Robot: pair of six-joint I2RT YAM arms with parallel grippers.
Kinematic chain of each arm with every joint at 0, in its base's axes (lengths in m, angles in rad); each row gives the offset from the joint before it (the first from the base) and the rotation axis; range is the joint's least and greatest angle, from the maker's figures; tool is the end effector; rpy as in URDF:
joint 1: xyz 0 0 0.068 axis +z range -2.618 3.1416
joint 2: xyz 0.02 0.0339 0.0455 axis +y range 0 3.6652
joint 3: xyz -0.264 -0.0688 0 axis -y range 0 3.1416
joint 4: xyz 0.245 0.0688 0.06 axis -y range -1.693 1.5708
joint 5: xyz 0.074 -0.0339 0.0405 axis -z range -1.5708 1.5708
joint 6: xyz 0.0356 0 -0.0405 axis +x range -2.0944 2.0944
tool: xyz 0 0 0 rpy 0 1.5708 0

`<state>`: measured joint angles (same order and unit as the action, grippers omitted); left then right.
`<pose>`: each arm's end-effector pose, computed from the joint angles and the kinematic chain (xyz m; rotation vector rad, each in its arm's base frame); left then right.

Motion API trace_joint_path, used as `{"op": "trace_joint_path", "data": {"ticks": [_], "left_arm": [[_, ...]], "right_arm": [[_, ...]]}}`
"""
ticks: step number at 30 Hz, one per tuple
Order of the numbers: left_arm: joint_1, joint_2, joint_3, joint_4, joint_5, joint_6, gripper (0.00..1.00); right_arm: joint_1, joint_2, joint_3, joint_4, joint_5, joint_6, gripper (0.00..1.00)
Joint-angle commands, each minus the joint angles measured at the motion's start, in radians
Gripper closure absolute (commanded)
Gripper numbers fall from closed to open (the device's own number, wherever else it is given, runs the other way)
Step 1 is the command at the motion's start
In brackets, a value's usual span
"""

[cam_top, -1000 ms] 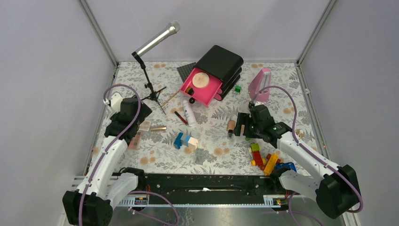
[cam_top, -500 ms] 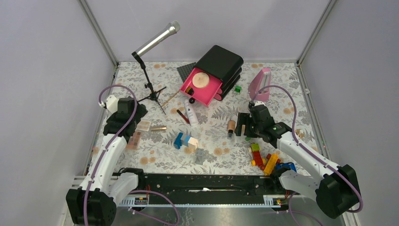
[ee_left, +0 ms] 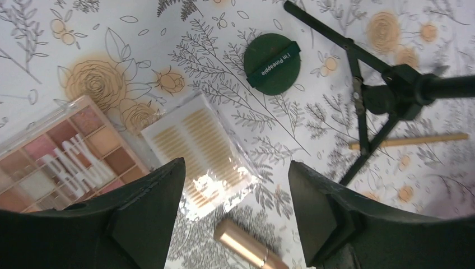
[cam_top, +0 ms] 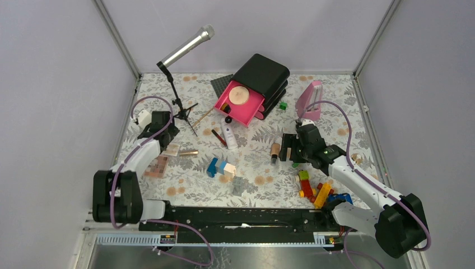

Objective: Organize the makeup
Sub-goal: Pick up the makeup tool from the center of the board.

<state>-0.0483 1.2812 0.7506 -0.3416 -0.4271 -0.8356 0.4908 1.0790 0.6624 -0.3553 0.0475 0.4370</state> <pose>0.2551 0.0024 0.2128 -1.0667 2.0871 0.0940 0.1967 0.1032 0.2255 -0.0401 2.3769 0.3985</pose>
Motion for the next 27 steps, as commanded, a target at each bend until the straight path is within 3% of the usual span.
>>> {"op": "trace_joint_path", "data": {"ticks": [1, 8, 20, 27], "left_arm": [[0.022, 0.12, 0.059, 0.154, -0.004, -0.024, 0.27], [0.047, 0.325, 0.187, 0.159, -0.014, -0.01, 0.34], [0.077, 0.461, 0.294, 0.138, -0.037, 0.025, 0.38], [0.08, 0.524, 0.331, 0.134, -0.018, 0.044, 0.52]], "right_arm": [[0.004, -0.012, 0.012, 0.014, -0.015, -0.015, 0.13], [0.005, -0.014, 0.008, 0.011, -0.014, -0.014, 0.13], [0.004, -0.007, 0.01, 0.011, -0.014, -0.017, 0.13], [0.005, -0.011, 0.007, 0.011, -0.013, -0.016, 0.12]]}}
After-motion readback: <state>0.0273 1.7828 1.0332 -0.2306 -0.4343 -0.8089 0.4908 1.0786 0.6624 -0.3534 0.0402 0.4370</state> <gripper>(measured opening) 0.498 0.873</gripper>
